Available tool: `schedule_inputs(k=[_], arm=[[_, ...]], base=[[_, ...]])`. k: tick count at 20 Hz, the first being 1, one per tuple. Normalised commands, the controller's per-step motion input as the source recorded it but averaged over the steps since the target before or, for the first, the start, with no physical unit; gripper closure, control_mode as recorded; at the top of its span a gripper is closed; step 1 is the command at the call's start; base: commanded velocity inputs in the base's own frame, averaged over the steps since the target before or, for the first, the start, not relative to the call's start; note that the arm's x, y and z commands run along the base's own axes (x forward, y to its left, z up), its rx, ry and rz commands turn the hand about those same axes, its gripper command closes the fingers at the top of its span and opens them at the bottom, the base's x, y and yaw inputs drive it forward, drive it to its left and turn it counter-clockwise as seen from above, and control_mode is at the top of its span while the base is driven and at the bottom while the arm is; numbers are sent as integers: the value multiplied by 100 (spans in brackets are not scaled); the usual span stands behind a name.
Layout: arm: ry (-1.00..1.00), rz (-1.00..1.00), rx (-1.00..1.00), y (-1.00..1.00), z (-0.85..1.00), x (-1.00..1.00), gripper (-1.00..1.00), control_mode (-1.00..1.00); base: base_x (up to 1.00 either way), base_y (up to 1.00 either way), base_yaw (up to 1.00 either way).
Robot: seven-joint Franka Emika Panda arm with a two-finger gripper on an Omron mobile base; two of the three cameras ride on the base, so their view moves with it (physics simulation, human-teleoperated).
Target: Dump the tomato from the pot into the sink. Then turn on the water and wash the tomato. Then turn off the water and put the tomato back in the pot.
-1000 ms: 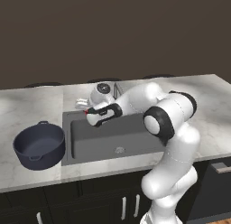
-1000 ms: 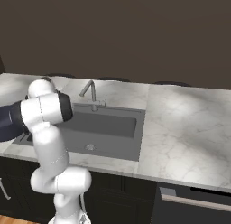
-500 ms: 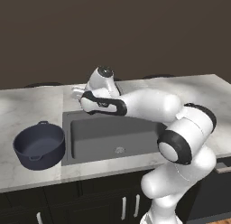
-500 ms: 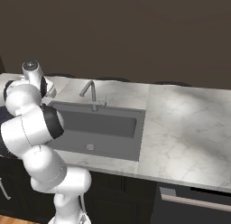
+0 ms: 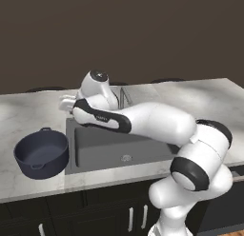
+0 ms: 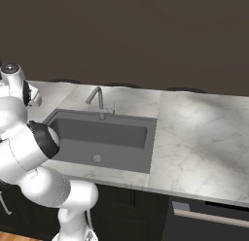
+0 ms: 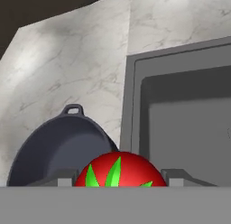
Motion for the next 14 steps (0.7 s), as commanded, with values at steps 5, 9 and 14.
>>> schedule_inputs(k=[5,9,14], arm=[[4,10,-3,47,0,-10,100,-100],[2,10,-4,48,-2,-2,100,-100],[1,9,-8,48,-17,-15,100,-100]], base=[[0,0,0],[0,0,0],[0,0,0]])
